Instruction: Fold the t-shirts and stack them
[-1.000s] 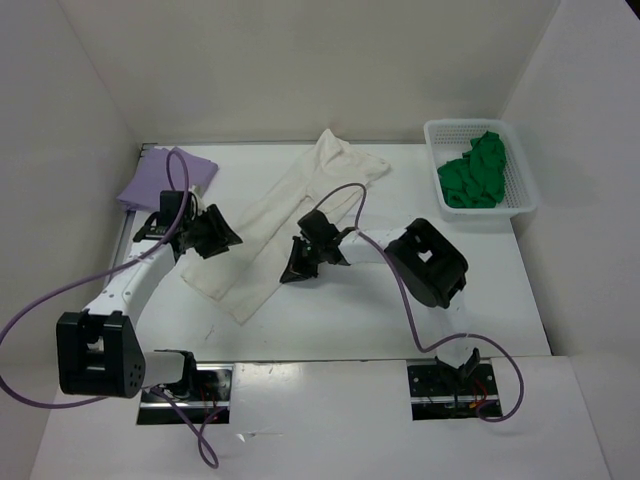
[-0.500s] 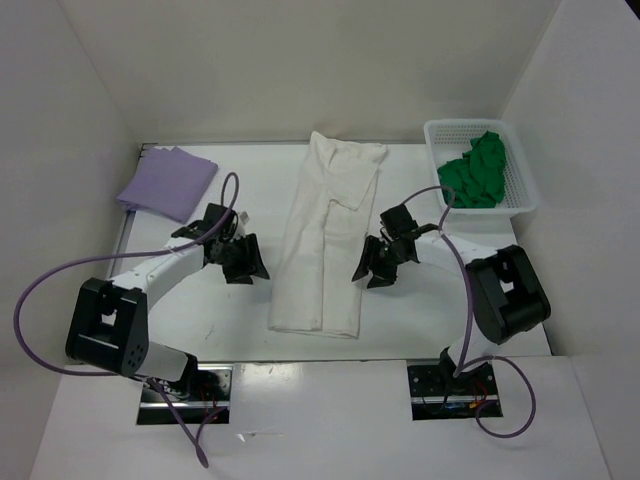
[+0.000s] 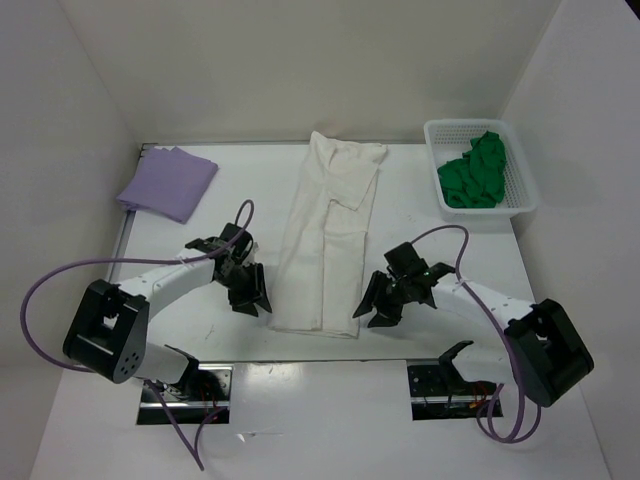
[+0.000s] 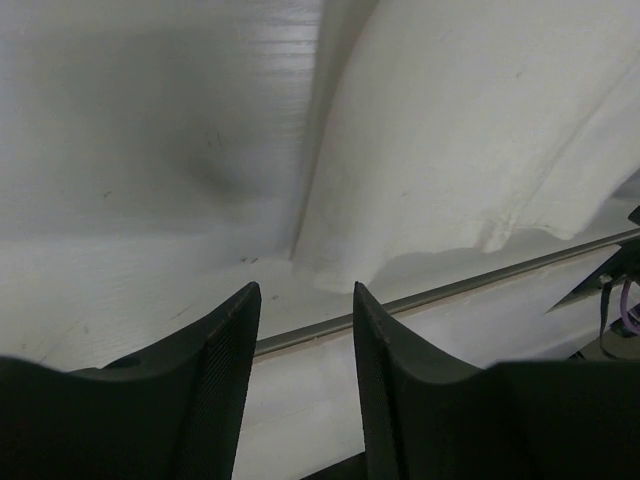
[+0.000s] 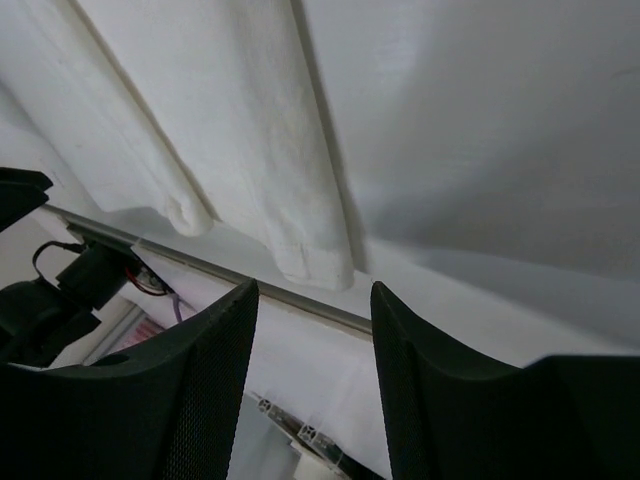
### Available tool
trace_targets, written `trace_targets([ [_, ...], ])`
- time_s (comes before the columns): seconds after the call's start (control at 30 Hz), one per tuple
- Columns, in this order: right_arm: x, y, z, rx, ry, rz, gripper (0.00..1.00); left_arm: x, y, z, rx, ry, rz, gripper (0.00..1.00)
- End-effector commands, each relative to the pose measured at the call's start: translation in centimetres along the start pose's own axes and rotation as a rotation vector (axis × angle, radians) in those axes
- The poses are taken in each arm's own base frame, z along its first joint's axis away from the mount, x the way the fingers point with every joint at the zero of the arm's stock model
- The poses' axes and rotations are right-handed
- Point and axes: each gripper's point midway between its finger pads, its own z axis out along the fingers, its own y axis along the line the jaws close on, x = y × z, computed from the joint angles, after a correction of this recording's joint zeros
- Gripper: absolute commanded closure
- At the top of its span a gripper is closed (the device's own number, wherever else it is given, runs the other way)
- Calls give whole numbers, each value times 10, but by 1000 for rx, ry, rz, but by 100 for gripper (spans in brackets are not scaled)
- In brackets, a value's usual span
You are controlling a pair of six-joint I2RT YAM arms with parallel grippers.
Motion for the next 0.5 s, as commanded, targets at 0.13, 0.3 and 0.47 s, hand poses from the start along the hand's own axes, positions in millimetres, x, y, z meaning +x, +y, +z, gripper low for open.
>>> trace_targets([
  [0.13, 29, 12, 14, -35, 77, 20, 45, 13, 9, 7, -27, 42, -81, 44],
  [0.3, 33, -1, 20, -32, 63, 28, 50, 20, 3, 18, 32, 94, -95, 40],
  [0.47, 33, -4, 25, -26, 66, 30, 56, 21, 3, 31, 57, 140, -60, 39],
])
